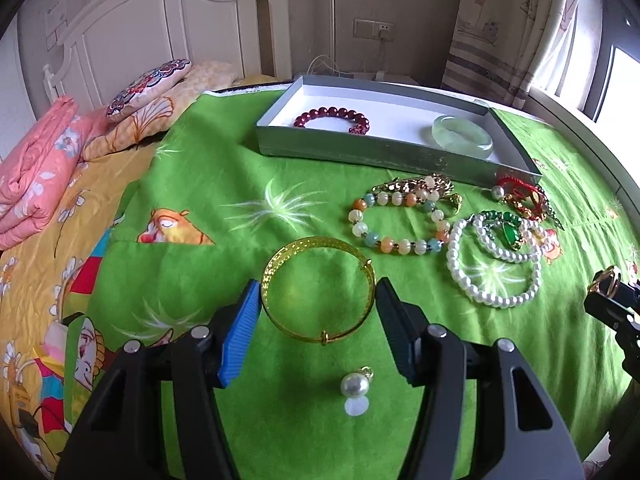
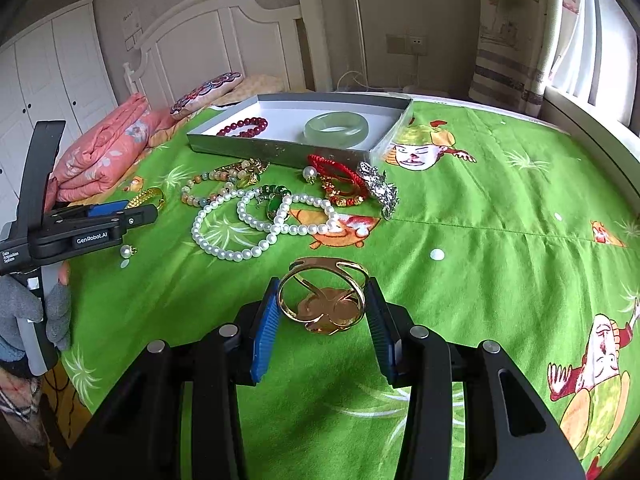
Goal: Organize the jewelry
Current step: 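Grasp the gold openwork ring with the right tool while the left tool grasps the gold bangle, then carry the gold ring and gold bangle over the white tray with both tools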
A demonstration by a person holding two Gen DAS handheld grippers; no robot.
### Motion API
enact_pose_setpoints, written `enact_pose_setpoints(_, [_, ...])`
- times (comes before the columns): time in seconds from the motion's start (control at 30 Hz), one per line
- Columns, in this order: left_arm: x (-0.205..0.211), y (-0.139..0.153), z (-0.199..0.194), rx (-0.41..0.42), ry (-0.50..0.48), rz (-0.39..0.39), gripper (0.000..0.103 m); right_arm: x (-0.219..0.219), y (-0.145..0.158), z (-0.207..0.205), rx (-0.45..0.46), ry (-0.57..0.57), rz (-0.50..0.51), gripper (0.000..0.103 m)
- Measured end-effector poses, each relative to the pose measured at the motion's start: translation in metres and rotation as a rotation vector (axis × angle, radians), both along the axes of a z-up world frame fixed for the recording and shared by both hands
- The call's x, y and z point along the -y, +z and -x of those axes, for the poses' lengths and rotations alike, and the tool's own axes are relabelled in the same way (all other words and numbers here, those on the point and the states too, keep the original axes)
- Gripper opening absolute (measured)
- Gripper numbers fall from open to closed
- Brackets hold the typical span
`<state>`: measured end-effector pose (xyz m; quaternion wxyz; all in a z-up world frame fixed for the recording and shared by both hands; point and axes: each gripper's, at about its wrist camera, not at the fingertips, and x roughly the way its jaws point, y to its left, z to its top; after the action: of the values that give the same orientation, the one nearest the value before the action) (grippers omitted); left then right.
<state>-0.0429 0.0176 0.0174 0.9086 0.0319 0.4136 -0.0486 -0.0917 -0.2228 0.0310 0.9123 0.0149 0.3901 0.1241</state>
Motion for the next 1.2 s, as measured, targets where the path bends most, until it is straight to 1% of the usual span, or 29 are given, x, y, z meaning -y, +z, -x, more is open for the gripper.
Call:
enact_pose_setpoints(0.23, [0.001, 0.004, 0.003, 0.011, -0.005, 0.001, 0.058, 0.001, 0.002, 0.003, 0.010, 0.008, -0.010, 0.042])
enact_pose_setpoints(0.57, [-0.004, 0.020, -0.007, 0.042, 0.001, 0.008, 0.058, 0.007, 0.011, -0.004, 0.021, 0.010, -0.035, 0.042])
enact_pose_setpoints(0.8, [0.007, 0.029, -0.021, 0.057, -0.017, 0.010, 0.058, 0.002, 0.032, -0.025, 0.082, 0.024, -0.014, 0.042])
enact_pose_setpoints(0.93, [0.015, 0.035, -0.029, 0.072, -0.031, 0.010, 0.058, 0.000, 0.043, -0.043, 0.112, 0.025, -0.011, 0.042])
enact_pose_setpoints(1.1, [0.026, 0.044, -0.039, 0.097, -0.048, 0.015, 0.058, 0.002, 0.050, -0.061, 0.136, 0.017, -0.026, 0.042])
enact_pose_setpoints(1.2, [0.032, 0.052, -0.048, 0.116, -0.054, 0.031, 0.058, 0.004, 0.050, -0.073, 0.132, 0.012, -0.040, 0.042])
